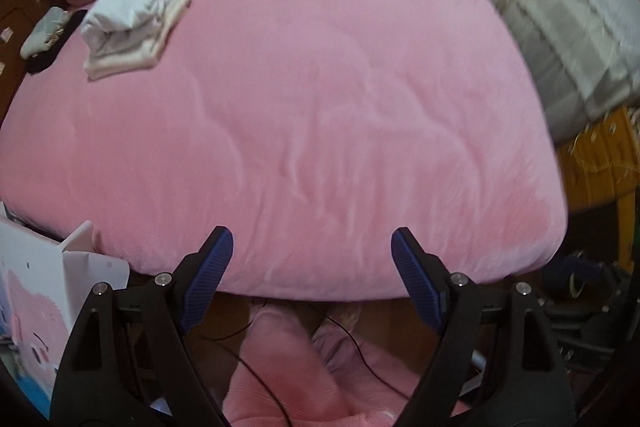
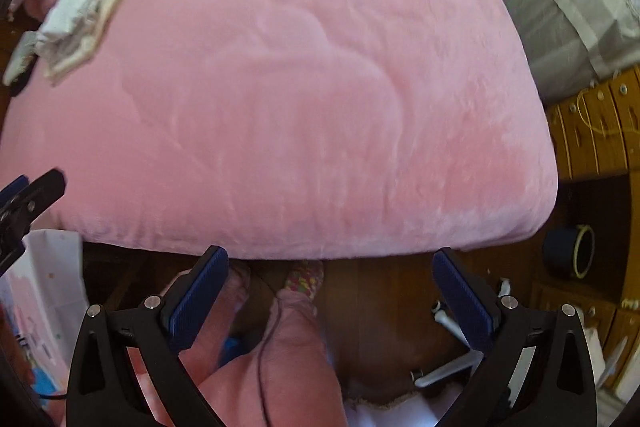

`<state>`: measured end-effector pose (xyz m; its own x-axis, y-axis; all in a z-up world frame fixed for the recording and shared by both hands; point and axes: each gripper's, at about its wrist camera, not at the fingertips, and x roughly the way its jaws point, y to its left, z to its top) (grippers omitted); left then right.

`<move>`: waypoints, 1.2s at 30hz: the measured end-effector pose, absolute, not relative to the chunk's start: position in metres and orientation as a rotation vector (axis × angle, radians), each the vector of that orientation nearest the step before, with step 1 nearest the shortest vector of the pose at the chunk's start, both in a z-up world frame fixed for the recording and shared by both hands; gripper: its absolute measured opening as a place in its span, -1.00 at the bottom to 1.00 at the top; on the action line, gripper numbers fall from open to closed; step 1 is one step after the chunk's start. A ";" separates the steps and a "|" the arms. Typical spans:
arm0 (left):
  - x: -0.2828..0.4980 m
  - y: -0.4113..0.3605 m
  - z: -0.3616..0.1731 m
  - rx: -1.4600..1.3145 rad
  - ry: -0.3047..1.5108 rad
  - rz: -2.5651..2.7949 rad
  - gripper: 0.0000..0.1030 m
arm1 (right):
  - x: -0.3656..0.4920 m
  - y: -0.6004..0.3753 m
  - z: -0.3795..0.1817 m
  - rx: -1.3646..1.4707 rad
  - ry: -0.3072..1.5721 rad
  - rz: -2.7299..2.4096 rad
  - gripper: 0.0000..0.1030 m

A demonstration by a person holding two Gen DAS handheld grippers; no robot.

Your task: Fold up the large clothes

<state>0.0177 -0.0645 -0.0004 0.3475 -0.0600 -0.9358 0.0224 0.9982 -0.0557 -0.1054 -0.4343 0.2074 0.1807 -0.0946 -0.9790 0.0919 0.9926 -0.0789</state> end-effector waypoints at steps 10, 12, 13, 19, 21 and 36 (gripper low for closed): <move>-0.020 -0.056 0.033 -0.036 1.118 0.027 0.55 | -0.121 -0.387 0.296 -0.029 1.228 -0.086 0.99; -0.023 -0.046 0.031 -0.060 1.128 0.050 0.55 | -0.124 -0.379 0.300 -0.052 1.195 -0.077 0.99; -0.026 -0.042 0.027 -0.065 1.133 0.061 0.55 | -0.125 -0.373 0.301 -0.075 1.174 -0.068 0.99; -0.037 -0.036 0.013 -0.064 1.131 0.079 0.57 | -0.132 -0.367 0.295 -0.112 1.176 -0.028 0.99; -0.039 -0.042 0.010 -0.040 1.130 0.066 0.59 | -0.133 -0.365 0.295 -0.102 1.174 0.000 0.99; -0.043 -0.043 0.014 -0.041 1.106 0.072 0.98 | -0.123 -0.387 0.298 -0.034 1.144 -0.026 0.99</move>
<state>-0.0429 -0.0429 0.0140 0.4464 0.0375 -0.8941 -0.0786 0.9969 0.0026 -0.1229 -0.3866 0.2980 0.4140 -0.0383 -0.9095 0.0035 0.9992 -0.0405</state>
